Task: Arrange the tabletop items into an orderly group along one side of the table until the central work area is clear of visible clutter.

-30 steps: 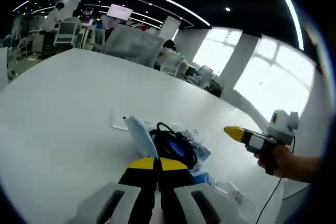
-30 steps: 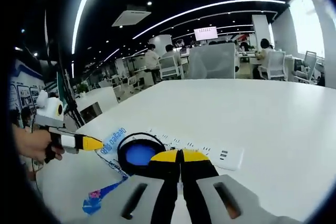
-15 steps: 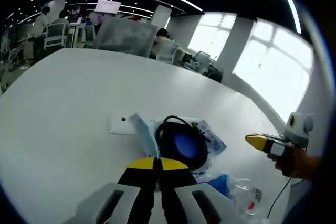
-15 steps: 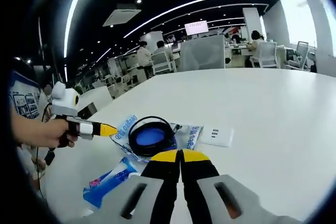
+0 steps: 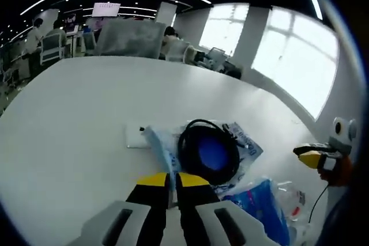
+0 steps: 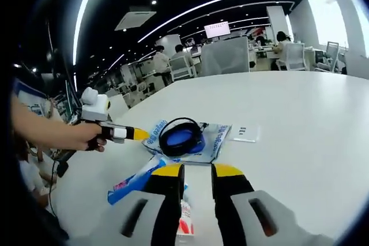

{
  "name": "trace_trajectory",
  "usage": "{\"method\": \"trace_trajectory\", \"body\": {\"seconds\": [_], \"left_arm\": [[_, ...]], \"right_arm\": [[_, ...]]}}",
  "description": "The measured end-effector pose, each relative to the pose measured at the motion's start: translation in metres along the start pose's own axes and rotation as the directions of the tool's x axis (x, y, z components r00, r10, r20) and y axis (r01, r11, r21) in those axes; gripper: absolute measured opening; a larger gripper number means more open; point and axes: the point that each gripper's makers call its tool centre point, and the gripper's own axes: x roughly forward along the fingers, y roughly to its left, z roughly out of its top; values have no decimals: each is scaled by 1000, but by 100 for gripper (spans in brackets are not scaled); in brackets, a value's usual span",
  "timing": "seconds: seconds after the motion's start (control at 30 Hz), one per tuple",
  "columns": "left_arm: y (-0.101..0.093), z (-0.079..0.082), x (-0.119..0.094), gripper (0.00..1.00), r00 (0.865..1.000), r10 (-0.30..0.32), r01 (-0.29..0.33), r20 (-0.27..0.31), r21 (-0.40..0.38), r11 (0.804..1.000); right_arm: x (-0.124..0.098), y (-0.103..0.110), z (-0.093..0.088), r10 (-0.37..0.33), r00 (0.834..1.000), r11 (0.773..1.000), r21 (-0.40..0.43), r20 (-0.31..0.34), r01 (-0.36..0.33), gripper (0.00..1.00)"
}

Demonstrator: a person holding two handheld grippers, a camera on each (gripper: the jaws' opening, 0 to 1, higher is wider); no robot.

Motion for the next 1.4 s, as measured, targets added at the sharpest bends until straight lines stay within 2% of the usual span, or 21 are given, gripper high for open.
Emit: {"method": "trace_trajectory", "body": {"seconds": [0.1, 0.3, 0.47, 0.57, 0.67, 0.8, 0.83, 1.0, 1.17, 1.27, 1.4], "left_arm": [[1, 3, -4, 14, 1000, -7, 7, 4, 16, 1000], [-3, 10, -24, 23, 999, -27, 26, 29, 48, 999], [-15, 20, -49, 33, 997, -54, 49, 60, 86, 995], [-22, 23, -67, 38, 993, -90, 80, 77, 128, 989], [-35, 21, -88, 47, 991, -113, 102, 64, 161, 982], [-46, 16, -115, 53, 987, -146, 133, 63, 178, 975], [-55, 17, -129, 54, 986, -154, 139, 71, 179, 974], [-64, 11, -169, 62, 980, -166, 143, 106, 196, 970], [-76, -1, -210, 66, 977, -177, 149, 114, 220, 964], [-75, -7, -227, 70, 975, -179, 149, 129, 212, 966], [-78, -18, -245, 75, 976, -189, 167, 108, 188, 968]], "right_arm": [[-7, 3, -5, 5, 1000, 1000, -20, -19, -6, 24], [-17, 12, -4, 15, 999, 998, -57, -51, -18, 35], [-28, 18, 1, 10, 998, 997, -71, -65, -14, 40], [-34, 22, 1, 11, 997, 997, -77, -76, -17, 42], [-40, 29, 1, 18, 995, 996, -87, -98, -27, 47], [-43, 38, 4, 33, 992, 994, -99, -121, -45, 52], [-44, 41, 5, 37, 991, 993, -109, -131, -52, 53], [-44, 48, 9, 41, 984, 988, -142, -173, -66, 57], [-40, 53, 10, 52, 971, 978, -182, -235, -97, 57], [-35, 58, 12, 50, 964, 971, -212, -262, -108, 55], [-23, 67, 11, 48, 948, 963, -239, -315, -128, 52]]}}
